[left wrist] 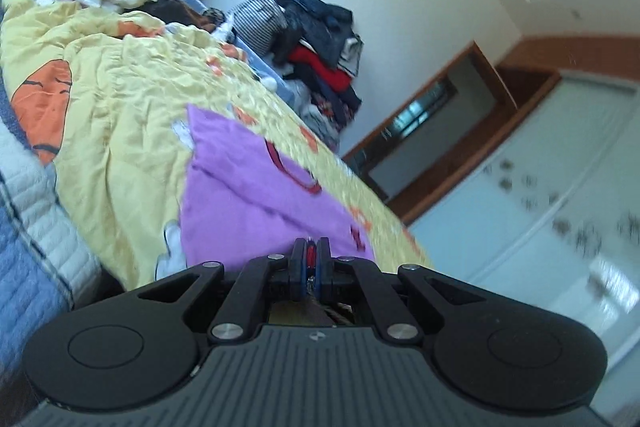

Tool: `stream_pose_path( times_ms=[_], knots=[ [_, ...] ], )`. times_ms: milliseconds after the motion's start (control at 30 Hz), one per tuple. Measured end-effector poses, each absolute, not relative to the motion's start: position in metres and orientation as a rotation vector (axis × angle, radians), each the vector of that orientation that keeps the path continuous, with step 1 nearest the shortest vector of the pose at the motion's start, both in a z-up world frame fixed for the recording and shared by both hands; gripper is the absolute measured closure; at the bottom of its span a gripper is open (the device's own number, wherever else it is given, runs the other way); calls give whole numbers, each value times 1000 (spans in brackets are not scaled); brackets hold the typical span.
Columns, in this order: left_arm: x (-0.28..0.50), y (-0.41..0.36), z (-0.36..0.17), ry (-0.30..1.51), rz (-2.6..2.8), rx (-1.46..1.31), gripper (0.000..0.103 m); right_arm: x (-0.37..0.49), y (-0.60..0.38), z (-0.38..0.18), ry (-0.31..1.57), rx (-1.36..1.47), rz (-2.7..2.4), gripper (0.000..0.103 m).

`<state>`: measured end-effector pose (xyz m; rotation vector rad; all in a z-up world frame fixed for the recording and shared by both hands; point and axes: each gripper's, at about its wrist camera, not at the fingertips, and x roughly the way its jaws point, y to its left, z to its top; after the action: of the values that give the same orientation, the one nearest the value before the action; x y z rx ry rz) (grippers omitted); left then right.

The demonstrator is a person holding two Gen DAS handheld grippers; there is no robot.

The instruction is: Fold small clothes

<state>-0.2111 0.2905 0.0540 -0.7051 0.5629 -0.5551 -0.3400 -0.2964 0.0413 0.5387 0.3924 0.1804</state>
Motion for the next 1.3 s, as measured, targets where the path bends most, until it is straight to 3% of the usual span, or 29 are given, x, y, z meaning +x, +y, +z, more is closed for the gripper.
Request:
stream_pose_path(
  times_ms=[167,300,400,467,533,567,600,633,767,900,967,1033,1300],
  knots=[
    [-145,302,62,535,-523,-757,103,-272,-327,41,389,570,194,99],
    [-92,294,52,619,-496,-711,103,-204,-337,31,471,578,219,99],
    [-99,269,44,693,-515,-530,103,-183,-326,25,524,541,237,99],
    [-115,246,31,785,-581,-426,84,-183,-316,22,532,515,252,99],
    [-136,225,18,802,-631,-356,35,-186,-312,17,541,520,265,99],
    [-145,213,15,783,-670,-300,24,-187,-310,15,546,521,266,99],
    [-153,200,14,759,-680,-216,6,-188,-308,12,554,515,273,99],
    [-162,184,15,707,-669,-79,4,-189,-307,9,562,517,282,99],
    [-215,133,5,424,-672,442,4,-193,-307,3,575,526,264,99],
    [-252,112,-30,303,-672,704,7,-195,-313,5,560,543,257,99],
    [-260,106,-47,280,-654,757,18,-195,-313,4,560,544,254,99],
    [-257,105,-55,305,-639,731,43,-193,-313,2,565,547,261,99],
    [-238,104,-67,360,-614,698,43,-191,-310,1,569,550,263,99]
  ],
)
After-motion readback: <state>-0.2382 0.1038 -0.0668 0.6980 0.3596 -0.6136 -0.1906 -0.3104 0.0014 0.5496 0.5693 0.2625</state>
